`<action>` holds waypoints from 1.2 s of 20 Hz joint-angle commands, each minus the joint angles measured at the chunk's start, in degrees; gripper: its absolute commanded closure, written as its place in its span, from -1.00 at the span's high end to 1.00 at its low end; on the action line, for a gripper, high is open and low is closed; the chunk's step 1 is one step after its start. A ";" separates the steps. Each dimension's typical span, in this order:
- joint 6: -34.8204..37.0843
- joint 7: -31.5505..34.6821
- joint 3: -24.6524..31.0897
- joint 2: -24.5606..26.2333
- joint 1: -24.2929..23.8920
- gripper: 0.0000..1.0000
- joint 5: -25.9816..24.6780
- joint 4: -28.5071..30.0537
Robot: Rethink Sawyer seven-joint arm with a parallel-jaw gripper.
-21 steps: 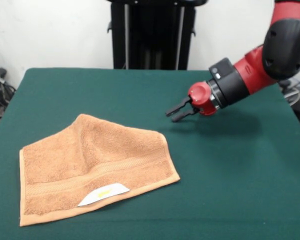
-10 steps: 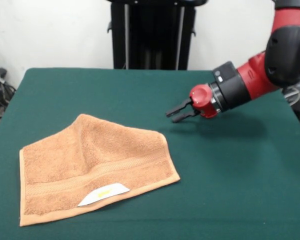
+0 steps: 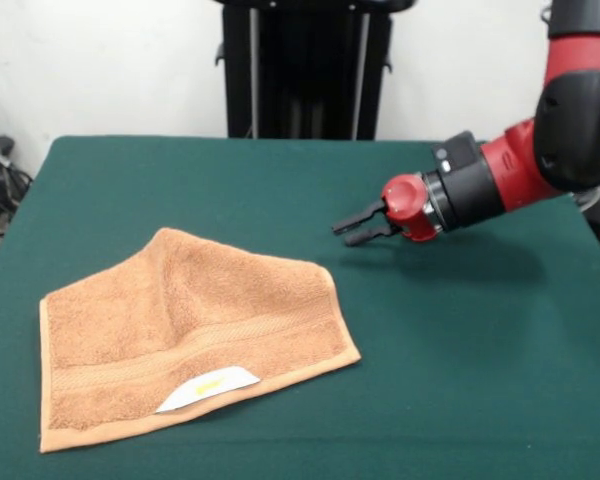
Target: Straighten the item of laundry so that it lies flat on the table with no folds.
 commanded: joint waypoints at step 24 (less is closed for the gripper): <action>-6.89 -11.85 20.80 9.02 -5.18 1.00 -5.84 -18.56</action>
